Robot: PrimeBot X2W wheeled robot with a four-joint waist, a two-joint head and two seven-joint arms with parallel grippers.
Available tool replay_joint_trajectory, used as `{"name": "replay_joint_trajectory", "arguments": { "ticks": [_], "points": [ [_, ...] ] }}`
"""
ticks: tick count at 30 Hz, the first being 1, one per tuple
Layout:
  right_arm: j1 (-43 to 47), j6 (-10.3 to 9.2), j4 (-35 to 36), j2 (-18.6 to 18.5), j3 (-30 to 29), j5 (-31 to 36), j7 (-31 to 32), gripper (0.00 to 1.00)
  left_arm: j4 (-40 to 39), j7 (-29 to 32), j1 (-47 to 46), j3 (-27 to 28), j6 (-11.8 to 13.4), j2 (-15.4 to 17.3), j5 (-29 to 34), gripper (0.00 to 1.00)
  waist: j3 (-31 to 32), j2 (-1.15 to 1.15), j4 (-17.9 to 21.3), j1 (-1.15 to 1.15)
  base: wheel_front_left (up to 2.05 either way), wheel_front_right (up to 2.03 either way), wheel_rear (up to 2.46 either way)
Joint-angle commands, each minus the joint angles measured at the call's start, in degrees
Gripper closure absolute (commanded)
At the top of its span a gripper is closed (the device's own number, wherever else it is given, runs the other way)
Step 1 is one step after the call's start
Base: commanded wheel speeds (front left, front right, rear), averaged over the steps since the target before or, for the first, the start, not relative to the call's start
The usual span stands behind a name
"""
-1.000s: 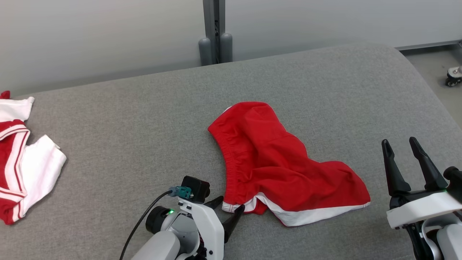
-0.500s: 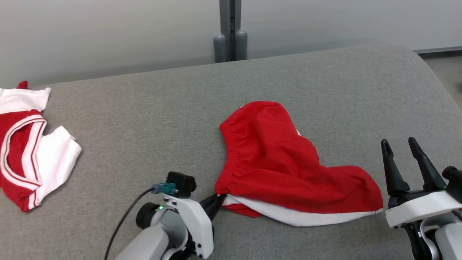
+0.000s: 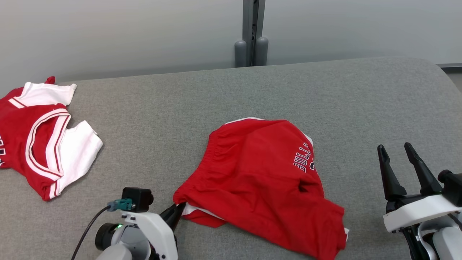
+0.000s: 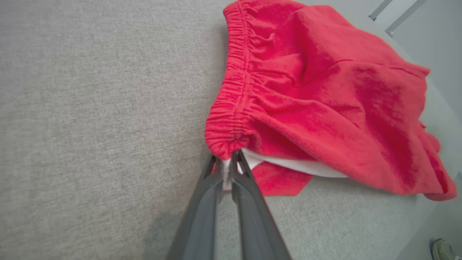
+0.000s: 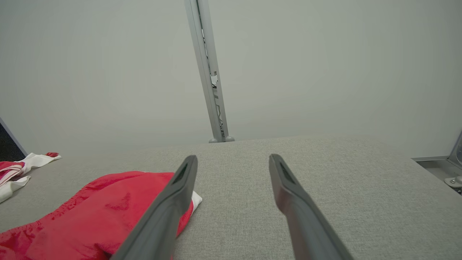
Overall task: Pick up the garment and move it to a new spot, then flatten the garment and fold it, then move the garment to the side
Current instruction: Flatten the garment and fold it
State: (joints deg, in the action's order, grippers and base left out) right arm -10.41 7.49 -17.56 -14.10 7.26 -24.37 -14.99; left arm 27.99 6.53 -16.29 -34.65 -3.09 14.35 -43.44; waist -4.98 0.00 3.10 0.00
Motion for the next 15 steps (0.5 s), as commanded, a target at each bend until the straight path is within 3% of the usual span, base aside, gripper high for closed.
{"name": "replay_joint_trajectory", "arguments": {
  "ticks": [1,9,10,11,15],
  "points": [
    [0.0,0.01,-0.1,-0.4,-0.2,-0.2,-0.3,0.0,-0.5,0.0,0.7,0.4,0.5,0.7,-0.4,1.0,-0.1,0.0,-0.1,0.0,0.0,0.0,0.0],
    [0.1,0.01,-0.6,-0.5,0.1,-0.4,-0.3,0.0,-6.5,0.8,5.4,2.2,3.9,4.5,-1.2,1.0,0.3,0.0,-0.6,0.0,0.0,0.0,0.0],
    [0.2,0.01,-0.6,-0.4,0.2,-0.4,-0.3,0.0,-6.9,0.9,5.8,2.2,4.2,4.7,-1.4,0.86,0.4,0.0,-0.7,0.0,0.0,0.0,0.0],
    [0.3,0.01,-0.6,-0.4,0.4,-0.5,-0.3,0.0,-7.5,1.1,6.3,2.2,4.4,4.8,-1.4,0.0,0.5,0.0,-0.7,0.0,0.0,0.0,0.0],
    [0.6,0.01,-0.8,-0.4,1.0,-0.7,-0.3,0.0,-10.4,0.1,7.7,3.2,6.2,6.3,-0.9,0.0,1.2,0.0,-0.5,0.0,0.0,0.0,0.0]
  ]
}}
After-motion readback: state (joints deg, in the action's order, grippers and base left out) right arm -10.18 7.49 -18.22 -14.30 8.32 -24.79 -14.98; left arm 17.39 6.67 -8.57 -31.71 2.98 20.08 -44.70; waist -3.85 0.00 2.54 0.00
